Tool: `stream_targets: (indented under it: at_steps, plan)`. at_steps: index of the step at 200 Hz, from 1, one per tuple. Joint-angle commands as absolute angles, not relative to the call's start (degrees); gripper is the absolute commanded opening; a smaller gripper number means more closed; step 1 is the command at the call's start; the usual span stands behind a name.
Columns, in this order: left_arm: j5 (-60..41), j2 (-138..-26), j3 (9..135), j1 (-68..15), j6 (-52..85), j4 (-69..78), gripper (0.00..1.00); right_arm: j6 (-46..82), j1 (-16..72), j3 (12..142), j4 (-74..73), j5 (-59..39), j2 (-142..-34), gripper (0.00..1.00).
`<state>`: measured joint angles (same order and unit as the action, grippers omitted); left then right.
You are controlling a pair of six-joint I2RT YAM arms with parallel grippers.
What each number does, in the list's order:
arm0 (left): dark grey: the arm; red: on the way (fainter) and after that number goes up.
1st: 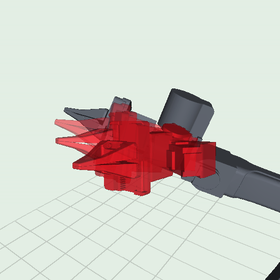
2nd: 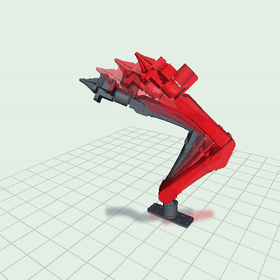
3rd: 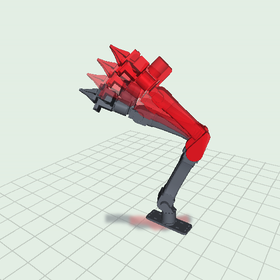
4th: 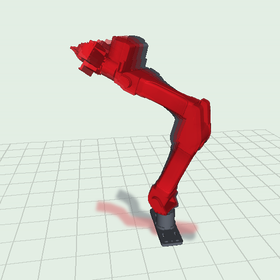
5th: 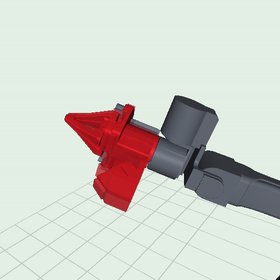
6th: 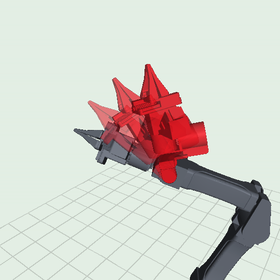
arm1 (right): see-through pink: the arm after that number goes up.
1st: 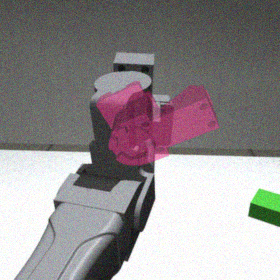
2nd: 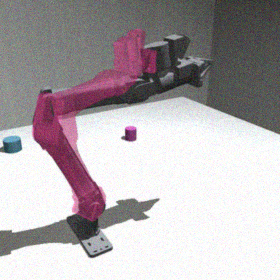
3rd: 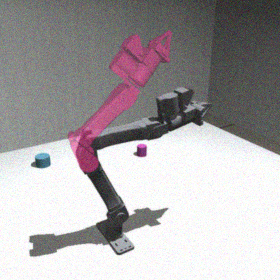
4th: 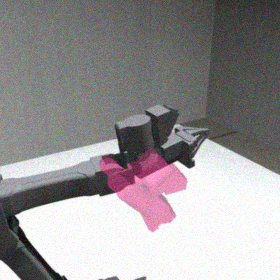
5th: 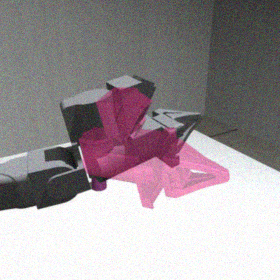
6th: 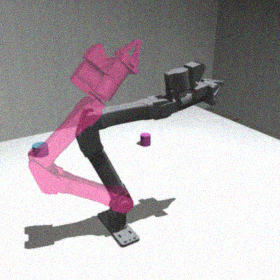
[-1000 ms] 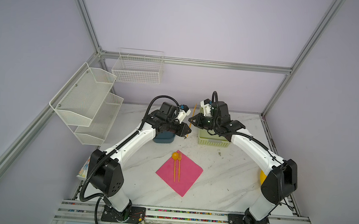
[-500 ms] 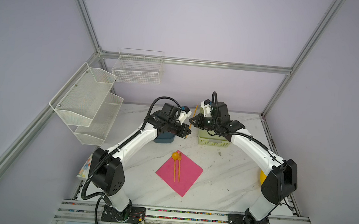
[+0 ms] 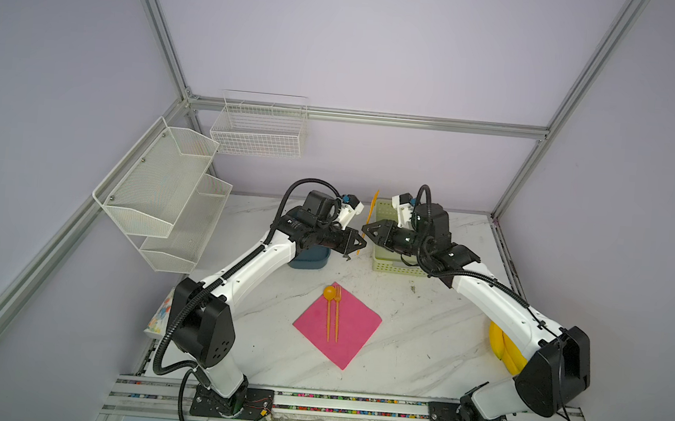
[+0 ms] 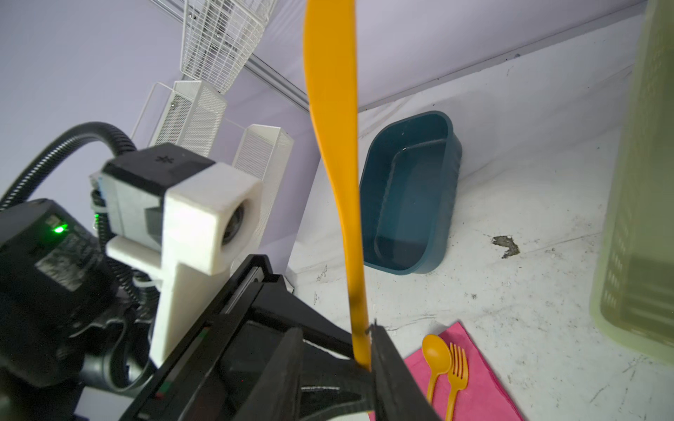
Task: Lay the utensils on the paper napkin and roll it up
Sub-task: 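Hold the yellow knife upright between both grippers above the table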
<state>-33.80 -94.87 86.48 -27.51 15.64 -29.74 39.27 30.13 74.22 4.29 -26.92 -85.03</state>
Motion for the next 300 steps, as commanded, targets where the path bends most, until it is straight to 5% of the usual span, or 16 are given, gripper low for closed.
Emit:
stream_targets:
  at_steps: [1, 300]
  plan:
    - [-39.68, -92.30, 86.20, -27.51, 17.34, -24.21, 0.01, 40.95, 27.27, 72.30, -2.29, -30.67, -80.93, 0.35]
    - [-40.69, -93.25, 88.42, -27.52, 17.47, -25.43, 0.00, 41.19, 26.51, 76.73, -1.15, -34.97, -87.10, 0.20]
